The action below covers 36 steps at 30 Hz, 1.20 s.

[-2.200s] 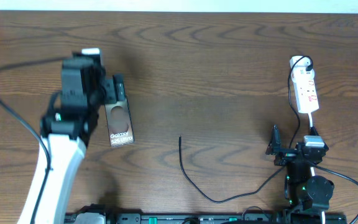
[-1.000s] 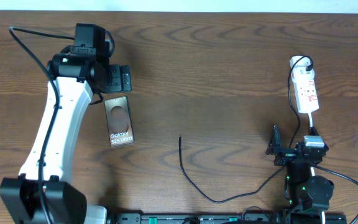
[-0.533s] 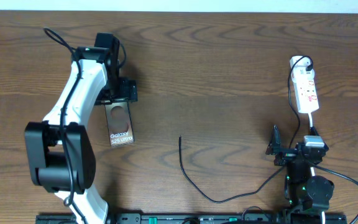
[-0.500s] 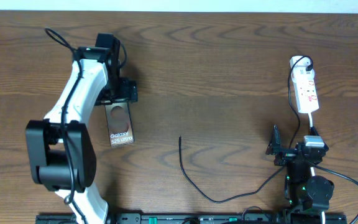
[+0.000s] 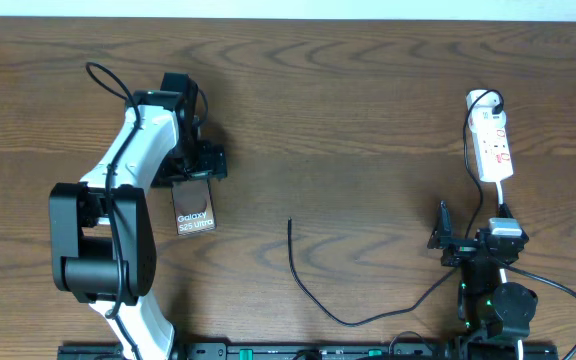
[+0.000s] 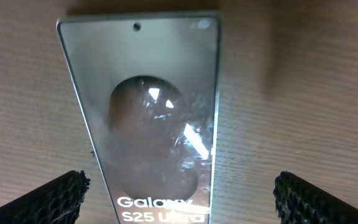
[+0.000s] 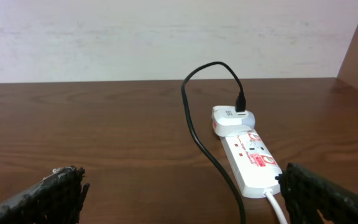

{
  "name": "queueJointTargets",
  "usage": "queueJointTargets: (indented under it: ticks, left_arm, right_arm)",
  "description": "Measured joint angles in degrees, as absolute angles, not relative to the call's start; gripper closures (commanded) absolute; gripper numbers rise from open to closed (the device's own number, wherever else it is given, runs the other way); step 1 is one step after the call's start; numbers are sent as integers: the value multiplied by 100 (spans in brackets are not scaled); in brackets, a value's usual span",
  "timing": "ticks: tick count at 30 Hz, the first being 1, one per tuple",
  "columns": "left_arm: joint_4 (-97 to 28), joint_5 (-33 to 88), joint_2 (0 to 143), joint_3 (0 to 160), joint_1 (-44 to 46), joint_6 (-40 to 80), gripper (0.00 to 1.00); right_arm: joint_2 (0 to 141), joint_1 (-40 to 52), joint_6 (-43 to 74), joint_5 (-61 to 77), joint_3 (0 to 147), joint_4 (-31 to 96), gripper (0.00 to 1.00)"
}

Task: Plug charger to phone and switch on socket
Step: 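Lower the left gripper onto the phone and close on its sides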

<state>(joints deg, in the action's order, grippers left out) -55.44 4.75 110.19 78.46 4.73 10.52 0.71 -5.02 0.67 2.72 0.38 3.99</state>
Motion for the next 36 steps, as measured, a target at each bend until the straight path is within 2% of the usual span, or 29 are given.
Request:
queueJointTargets:
  ticks: [36]
  left_arm:
    - [-4602,480,11019,6816,209,1354,2]
  right_arm:
    - [71,-502,67,272,38,399,1]
